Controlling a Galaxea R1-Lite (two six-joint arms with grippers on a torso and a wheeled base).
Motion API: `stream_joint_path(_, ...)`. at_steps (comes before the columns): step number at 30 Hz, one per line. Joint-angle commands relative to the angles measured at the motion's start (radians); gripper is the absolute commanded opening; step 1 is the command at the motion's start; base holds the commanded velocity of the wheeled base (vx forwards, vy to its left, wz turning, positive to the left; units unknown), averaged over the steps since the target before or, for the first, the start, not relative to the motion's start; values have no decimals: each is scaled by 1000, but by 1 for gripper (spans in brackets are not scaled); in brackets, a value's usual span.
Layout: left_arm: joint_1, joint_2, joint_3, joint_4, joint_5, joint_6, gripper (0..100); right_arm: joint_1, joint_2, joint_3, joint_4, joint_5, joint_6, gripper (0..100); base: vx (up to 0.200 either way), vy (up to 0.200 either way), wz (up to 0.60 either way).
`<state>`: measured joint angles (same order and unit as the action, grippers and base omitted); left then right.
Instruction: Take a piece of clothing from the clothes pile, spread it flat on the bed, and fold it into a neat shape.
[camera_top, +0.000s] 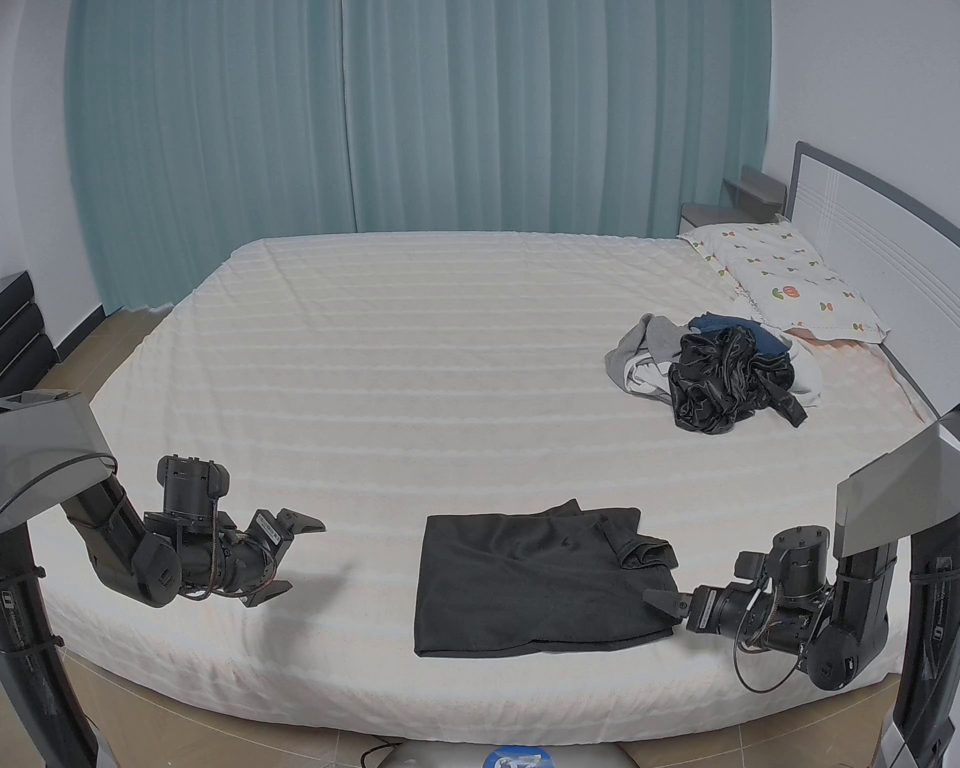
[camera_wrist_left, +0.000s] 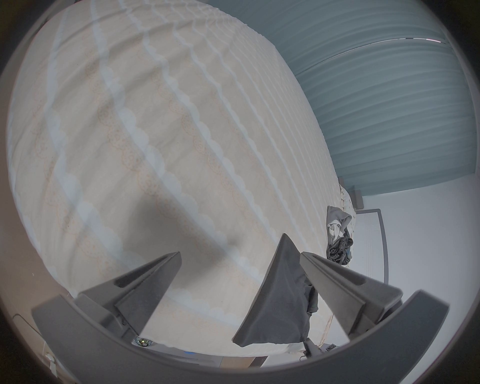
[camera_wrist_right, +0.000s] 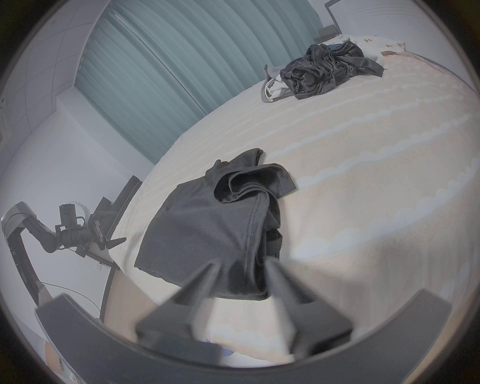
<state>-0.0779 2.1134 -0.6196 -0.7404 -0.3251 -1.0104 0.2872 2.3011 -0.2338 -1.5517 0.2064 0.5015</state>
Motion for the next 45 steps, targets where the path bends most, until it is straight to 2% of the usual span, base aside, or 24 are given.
stream_joint_path(1,0,2,0,0,0,0,100,3,-61,-111,59,-4,3,100,0,0,0)
stream_joint_path(8,0,2,0,-2,1,1,100,53,-43,-306,275,-12,38,100,0,0,0)
stream_joint_path(14,-2,5,0,-2,1,3,100,113,-34,-377,303,-13,117,100,0,0,0)
stream_joint_path(22,-2,8,0,-2,1,3,100,179,-25,-437,360,-36,124,100,0,0,0)
stream_joint_path(23,-2,10,0,-2,9,4,100,208,-12,-450,384,-38,127,100,0,0,0)
stream_joint_path(25,-3,11,0,-4,24,3,100,217,15,-463,400,-47,131,100,0,0,0)
stream_joint_path(35,-5,16,-2,-4,29,4,100,158,97,-515,410,-108,129,100,0,0,0)
stream_joint_path(39,-5,16,-3,-4,29,3,100,107,101,-590,440,-162,126,100,0,0,0)
stream_joint_path(40,-5,16,-6,-2,29,1,100,90,104,-636,470,-199,126,100,0,0,0)
stream_joint_path(45,-5,16,-5,-2,31,1,100,53,92,-690,496,-219,118,100,0,0,0)
